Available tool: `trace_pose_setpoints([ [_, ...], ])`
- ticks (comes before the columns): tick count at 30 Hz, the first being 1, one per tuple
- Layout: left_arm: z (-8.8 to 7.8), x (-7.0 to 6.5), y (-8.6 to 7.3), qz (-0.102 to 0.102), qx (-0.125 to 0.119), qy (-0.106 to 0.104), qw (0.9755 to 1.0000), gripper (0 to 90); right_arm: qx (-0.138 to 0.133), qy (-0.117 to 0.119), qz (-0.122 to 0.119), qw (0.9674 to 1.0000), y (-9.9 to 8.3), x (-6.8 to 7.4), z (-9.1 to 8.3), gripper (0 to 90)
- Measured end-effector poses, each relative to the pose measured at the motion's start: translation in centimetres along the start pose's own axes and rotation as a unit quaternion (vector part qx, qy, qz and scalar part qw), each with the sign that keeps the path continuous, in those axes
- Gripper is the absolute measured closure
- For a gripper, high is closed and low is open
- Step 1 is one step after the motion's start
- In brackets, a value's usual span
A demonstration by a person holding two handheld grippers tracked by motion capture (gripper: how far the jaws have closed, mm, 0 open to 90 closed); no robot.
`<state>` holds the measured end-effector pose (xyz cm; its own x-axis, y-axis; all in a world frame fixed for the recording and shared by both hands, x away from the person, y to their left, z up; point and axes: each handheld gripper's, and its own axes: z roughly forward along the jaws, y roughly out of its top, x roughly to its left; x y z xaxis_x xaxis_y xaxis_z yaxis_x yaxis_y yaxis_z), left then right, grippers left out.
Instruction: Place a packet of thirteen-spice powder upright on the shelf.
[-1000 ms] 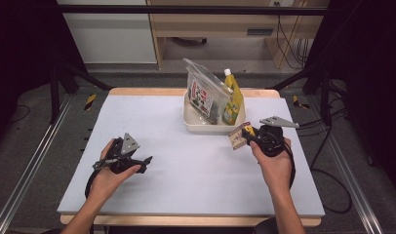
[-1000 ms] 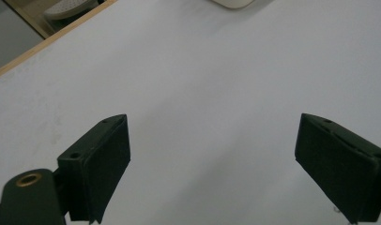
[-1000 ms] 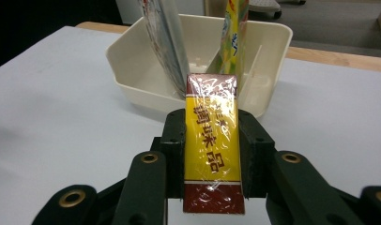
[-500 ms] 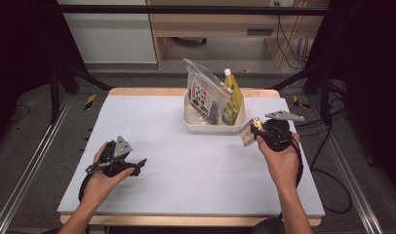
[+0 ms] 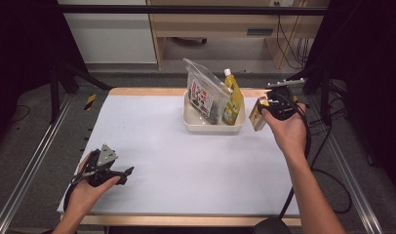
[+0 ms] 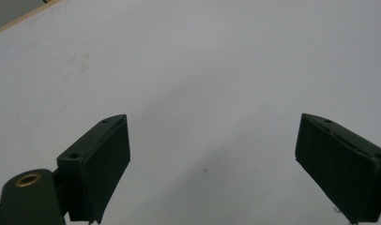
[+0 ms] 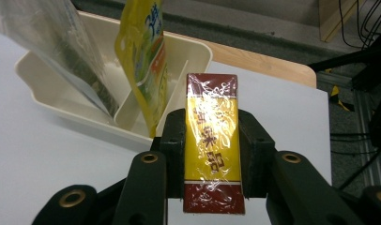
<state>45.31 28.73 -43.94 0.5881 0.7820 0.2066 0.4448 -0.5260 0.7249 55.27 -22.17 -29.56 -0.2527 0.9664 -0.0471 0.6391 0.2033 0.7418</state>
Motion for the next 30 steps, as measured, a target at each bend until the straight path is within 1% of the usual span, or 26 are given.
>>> trace_pose_setpoints([
  [2,-0.1,0.1,-0.1,-0.001,0.000,0.000,1.0000,10.4,0.010,0.000,0.001,1.0000,0.9,-0.2,0.0,68.0],
  [5,0.0,0.2,-0.2,-0.004,0.002,-0.001,1.0000,10.5,0.011,-0.003,0.002,0.9999,1.8,-0.5,0.0,68.0],
  [10,0.2,0.0,-0.2,-0.002,0.006,-0.003,1.0000,10.8,0.010,-0.001,0.017,0.9998,4.4,-0.7,0.4,68.0],
  [14,0.3,-0.1,-0.2,0.002,0.010,-0.005,0.9999,10.9,0.013,0.003,0.027,0.9995,6.0,-0.5,1.4,68.0],
  [16,0.3,-0.2,-0.2,0.001,0.011,-0.006,0.9999,10.9,0.017,0.007,0.035,0.9992,6.7,-0.4,2.2,68.0],
  [17,0.3,-0.2,-0.2,0.001,0.011,-0.007,0.9999,10.9,0.020,0.010,0.044,0.9988,7.1,-0.3,2.7,68.0],
  [20,0.4,-0.2,-0.3,0.002,0.015,-0.008,0.9999,11.1,0.024,0.018,0.056,0.9979,7.6,-0.2,3.8,68.0],
  [23,0.6,-0.4,-0.3,0.000,0.013,-0.010,0.9999,11.1,0.028,0.021,0.068,0.9971,8.1,0.1,4.7,68.0],
  [24,0.6,-0.4,-0.3,0.001,0.016,-0.011,0.9998,11.1,0.028,0.022,0.068,0.9971,8.2,0.2,4.9,68.0],
  [27,0.7,-0.6,-0.3,0.005,0.018,-0.014,0.9997,11.3,0.031,0.018,0.072,0.9967,8.4,0.3,5.5,68.0],
  [30,0.9,-0.8,-0.3,0.008,0.020,-0.015,0.9997,11.4,0.035,0.011,0.083,0.9958,8.5,0.4,5.9,68.0],
])
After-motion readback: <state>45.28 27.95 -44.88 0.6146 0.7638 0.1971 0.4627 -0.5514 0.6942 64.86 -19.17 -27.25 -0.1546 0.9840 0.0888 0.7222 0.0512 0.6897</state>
